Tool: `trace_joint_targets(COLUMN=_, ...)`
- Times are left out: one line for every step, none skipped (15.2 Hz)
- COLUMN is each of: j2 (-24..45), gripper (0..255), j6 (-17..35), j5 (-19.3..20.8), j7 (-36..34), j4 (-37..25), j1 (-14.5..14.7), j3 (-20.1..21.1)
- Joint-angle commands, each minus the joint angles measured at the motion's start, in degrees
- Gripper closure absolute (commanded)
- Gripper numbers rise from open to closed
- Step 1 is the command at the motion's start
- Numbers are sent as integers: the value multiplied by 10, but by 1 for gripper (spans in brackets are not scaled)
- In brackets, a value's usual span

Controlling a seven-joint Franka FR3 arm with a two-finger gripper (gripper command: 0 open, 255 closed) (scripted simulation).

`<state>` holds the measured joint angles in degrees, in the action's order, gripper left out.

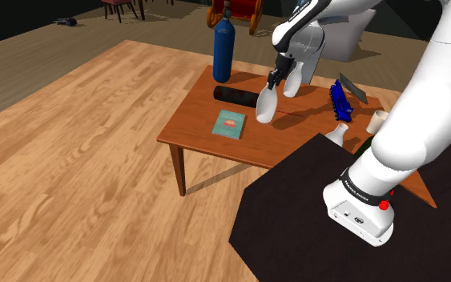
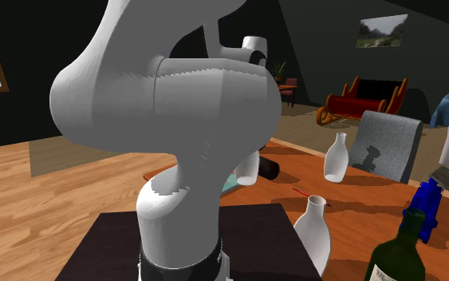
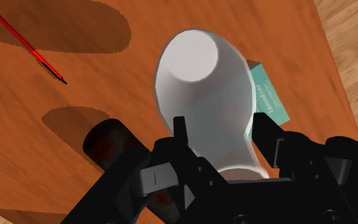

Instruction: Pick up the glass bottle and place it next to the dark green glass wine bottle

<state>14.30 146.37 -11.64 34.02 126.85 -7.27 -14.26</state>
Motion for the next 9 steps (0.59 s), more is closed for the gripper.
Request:
trace_joint_targets(j2=-10, gripper=255, j6=-14, j5=7, j7=-5, j4=-5, j1=1, j3=-3)
trace_joint_targets(j2=-16, gripper=255, j6=-21, j5=11, j7=-8, j4=-6, j1=2, j3=-4)
trace_joint_targets(j2=-22, gripper=255, j6=-28, j5=14, j7=-11, j4=-8, j1=3, j3=-6)
trace_joint_targets(j2=-27, gripper=255, j6=-34, j5=17, j7=-13, j4=-9, j1=4, j3=-7)
trace_joint_targets(j2=-33, gripper=255, j6=-41, j5=21, j7=-16, j4=-11, j1=5, j3=-8)
trace_joint_targets(j2=-38, gripper=255, j6=-48, j5=24, j7=-18, j4=-12, j1=5, j3=-9)
trace_joint_targets(j2=-43, gripper=255, j6=-55, j5=27, j7=-21, j4=-14, j1=6, j3=-10)
trace_joint_targets(j2=-49, gripper=255, j6=-62, j5=30, j7=-23, j4=-16, j1=7, j3=-11)
trace_joint_targets(j2=-54, gripper=255, j6=-69, j5=33, j7=-26, j4=-18, j1=7, j3=-12)
